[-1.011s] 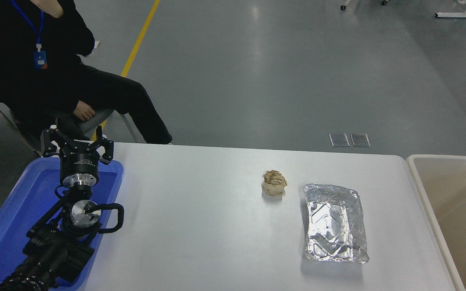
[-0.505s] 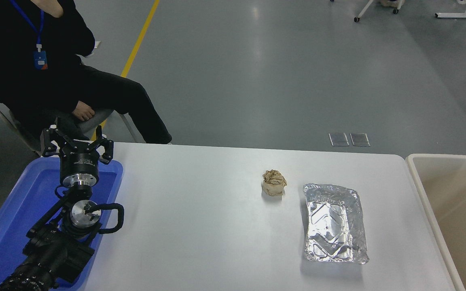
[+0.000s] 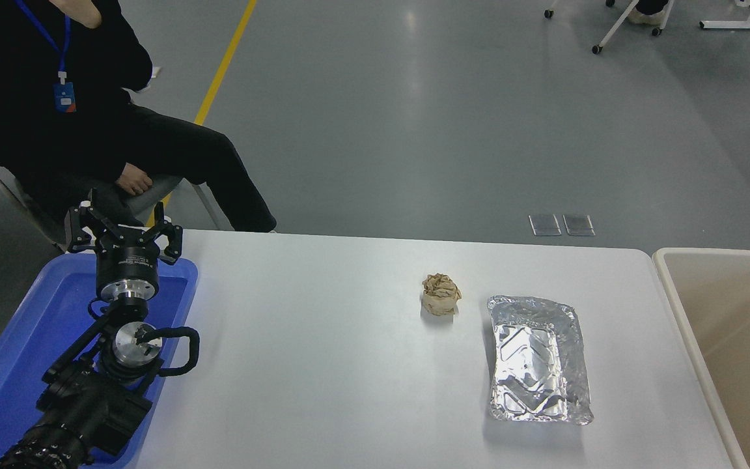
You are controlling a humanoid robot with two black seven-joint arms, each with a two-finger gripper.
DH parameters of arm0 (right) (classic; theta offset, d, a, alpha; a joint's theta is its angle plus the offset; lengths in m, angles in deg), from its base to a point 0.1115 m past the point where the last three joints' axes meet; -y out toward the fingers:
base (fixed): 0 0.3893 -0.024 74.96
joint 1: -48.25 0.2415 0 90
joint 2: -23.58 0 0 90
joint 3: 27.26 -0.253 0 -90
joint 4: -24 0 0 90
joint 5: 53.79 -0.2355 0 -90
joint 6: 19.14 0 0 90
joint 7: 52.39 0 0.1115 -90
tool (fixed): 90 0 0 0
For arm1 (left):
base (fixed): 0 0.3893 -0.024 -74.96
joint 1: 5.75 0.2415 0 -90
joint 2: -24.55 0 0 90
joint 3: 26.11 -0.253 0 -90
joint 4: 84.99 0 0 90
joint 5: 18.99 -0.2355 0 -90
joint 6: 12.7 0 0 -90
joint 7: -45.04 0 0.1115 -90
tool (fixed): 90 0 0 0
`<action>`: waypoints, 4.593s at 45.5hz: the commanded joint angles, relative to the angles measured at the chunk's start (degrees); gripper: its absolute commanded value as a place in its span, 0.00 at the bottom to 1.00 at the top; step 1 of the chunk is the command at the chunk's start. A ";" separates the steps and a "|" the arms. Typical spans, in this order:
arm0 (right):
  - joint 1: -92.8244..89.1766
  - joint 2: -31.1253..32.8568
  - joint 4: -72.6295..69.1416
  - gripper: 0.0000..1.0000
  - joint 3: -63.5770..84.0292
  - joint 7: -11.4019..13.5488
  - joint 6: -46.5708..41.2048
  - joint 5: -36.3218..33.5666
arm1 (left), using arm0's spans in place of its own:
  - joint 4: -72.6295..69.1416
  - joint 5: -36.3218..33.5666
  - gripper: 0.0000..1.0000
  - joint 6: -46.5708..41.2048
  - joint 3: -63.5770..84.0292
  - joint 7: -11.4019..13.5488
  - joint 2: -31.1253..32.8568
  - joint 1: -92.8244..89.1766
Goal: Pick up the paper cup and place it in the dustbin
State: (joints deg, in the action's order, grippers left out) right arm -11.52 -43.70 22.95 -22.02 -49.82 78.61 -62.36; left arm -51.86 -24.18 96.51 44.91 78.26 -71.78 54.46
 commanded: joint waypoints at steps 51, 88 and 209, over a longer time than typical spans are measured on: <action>34.98 31.06 -45.43 1.00 -0.93 -0.03 -7.67 7.25 | 0.00 0.01 0.99 0.05 0.00 0.00 0.00 0.09; 42.79 36.70 -61.80 1.00 -14.92 0.33 -8.72 10.85 | 0.00 0.01 0.99 0.05 0.00 0.00 0.00 0.09; 103.10 -3.29 -97.48 1.00 68.24 0.24 -40.10 14.99 | 0.00 0.01 0.99 0.05 0.00 0.00 0.00 0.09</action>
State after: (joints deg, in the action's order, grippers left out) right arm 91.71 -47.36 -74.56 45.23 -49.41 38.38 -46.80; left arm -51.86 -24.17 96.54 44.91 78.26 -71.81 54.54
